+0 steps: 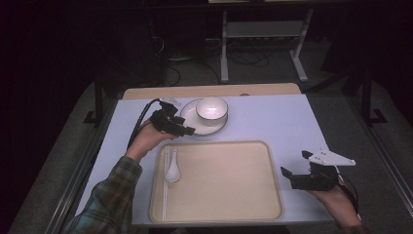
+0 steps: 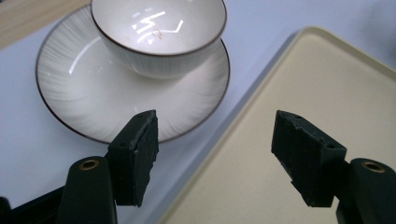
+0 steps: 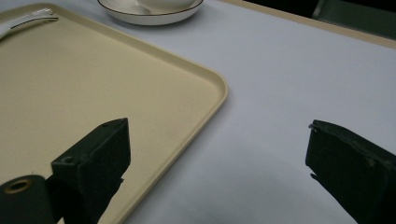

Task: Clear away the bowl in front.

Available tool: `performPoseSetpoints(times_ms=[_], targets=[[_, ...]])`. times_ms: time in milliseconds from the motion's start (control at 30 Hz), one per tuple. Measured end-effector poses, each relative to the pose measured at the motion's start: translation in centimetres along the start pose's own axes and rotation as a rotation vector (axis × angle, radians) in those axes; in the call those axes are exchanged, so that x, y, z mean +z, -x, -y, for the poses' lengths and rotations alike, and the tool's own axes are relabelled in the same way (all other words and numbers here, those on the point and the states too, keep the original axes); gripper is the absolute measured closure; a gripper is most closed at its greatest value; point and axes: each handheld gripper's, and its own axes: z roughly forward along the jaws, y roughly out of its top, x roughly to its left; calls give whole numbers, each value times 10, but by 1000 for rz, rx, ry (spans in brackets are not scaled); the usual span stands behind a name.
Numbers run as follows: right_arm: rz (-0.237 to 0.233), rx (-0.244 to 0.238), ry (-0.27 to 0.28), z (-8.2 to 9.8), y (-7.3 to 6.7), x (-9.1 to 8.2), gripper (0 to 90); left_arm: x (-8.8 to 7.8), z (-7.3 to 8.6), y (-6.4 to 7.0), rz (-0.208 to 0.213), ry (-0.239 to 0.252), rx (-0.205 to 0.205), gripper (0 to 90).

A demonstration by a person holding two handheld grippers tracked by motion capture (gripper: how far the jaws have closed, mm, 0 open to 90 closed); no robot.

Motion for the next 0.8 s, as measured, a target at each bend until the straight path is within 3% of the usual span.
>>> performPoseSetpoints(times_ms=[500,800], targets=[[-2,3,3,1,1,-1,63,20,-46,-28,-59,-25,-29,321],[-1,12,7,1,3,-2,63,45,-67,-45,-99,-66,-68,357]])
